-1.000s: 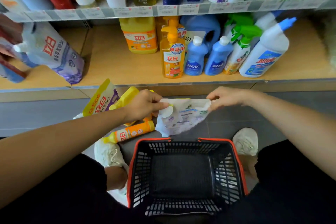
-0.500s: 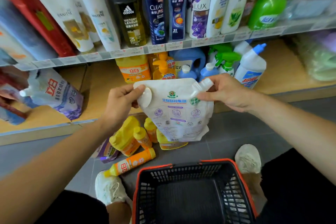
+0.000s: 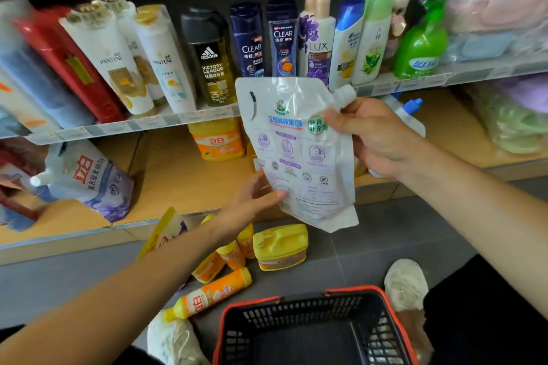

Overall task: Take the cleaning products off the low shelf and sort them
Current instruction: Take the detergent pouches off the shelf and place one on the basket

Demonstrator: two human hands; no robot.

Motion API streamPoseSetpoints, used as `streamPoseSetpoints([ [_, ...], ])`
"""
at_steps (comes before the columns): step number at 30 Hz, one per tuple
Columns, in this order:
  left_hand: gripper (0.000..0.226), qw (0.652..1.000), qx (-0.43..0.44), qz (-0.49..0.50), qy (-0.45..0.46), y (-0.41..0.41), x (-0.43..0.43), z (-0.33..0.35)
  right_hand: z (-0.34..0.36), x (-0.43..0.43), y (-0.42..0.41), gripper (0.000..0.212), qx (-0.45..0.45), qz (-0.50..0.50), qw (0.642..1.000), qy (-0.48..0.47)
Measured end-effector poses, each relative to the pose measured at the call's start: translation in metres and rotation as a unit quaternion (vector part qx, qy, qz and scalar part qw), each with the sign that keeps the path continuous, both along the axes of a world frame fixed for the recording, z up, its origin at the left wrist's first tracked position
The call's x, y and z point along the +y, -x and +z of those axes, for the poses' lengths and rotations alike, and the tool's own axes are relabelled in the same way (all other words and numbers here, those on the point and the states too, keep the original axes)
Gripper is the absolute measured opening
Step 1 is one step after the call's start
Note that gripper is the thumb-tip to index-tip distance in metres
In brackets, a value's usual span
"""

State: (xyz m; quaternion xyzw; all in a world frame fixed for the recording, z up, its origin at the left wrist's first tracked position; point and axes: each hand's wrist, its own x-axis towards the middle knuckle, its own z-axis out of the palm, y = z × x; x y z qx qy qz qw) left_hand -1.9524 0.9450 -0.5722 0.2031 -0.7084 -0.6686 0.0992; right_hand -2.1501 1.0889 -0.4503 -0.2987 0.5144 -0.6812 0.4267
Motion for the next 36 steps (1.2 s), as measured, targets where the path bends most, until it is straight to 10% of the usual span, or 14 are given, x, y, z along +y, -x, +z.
streamPoseSetpoints([
  [12, 0.040, 0.995, 0.041, 0.056, -0.074, 0.006, -0.006, 0.003, 0.007, -0.004, 0.013, 0.019, -0.083, -0.088, 0.993, -0.014],
  [25, 0.033, 0.993, -0.090, -0.003, 0.074, -0.049, -0.030, -0.013, -0.001, -0.021, -0.005, 0.021, 0.262, -0.017, 0.965, 0.004],
  [32, 0.036, 0.887, -0.280, 0.112, 0.350, -0.133, -0.089, -0.055, -0.004, -0.057, -0.028, 0.032, 0.393, 0.024, 0.919, -0.022],
  [36, 0.069, 0.827, -0.396, 0.190, 0.351, -0.179, -0.114, -0.078, -0.015, -0.083, -0.032, 0.031, 0.401, 0.043, 0.914, -0.043],
])
